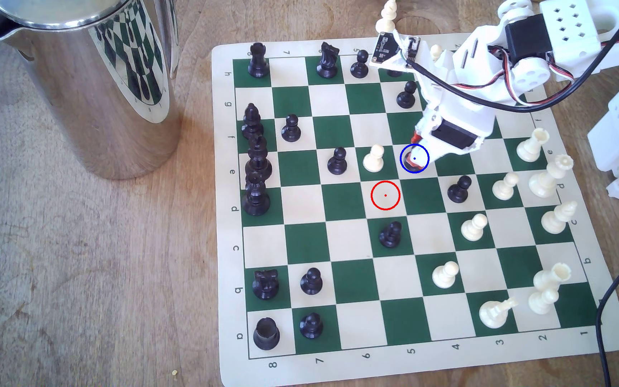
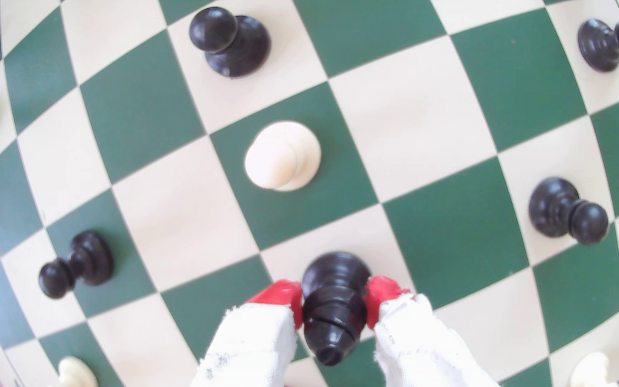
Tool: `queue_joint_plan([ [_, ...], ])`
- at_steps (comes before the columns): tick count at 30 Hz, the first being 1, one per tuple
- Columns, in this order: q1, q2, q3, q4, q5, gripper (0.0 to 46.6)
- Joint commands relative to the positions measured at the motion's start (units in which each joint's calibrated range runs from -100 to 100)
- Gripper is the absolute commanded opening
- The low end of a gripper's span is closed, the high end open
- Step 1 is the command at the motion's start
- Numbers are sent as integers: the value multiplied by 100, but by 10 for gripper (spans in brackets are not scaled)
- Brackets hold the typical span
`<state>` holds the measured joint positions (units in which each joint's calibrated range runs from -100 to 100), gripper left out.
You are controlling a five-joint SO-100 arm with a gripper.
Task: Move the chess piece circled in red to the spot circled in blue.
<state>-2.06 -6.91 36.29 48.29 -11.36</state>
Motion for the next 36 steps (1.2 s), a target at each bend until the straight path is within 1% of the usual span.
queue_joint_plan([
  [1, 7, -64, -383, -21, 0, 115],
  [3, 15, -124, -292, -62, 15, 159],
  [11, 93, -226, -274, 36, 34, 167],
  [17, 156, -531, -238, 470, 117, 175],
  [18, 156, -777, -138, 626, 137, 190],
  [22, 31, -1465, -29, 1044, 142, 213],
  [23, -87, -1872, -20, 1347, 137, 224],
  [26, -259, -2450, 34, 1789, 122, 227],
  [27, -353, -2925, 225, 2043, 117, 226],
  [29, -384, -3417, 469, 2272, 127, 222],
  [30, -376, -3706, 642, 2387, 142, 221],
  [31, -282, -4283, 932, 2600, 195, 221],
  [34, -24, -5073, 1258, 2911, 317, 222],
  [36, 234, -5769, 1548, 3124, 454, 221],
])
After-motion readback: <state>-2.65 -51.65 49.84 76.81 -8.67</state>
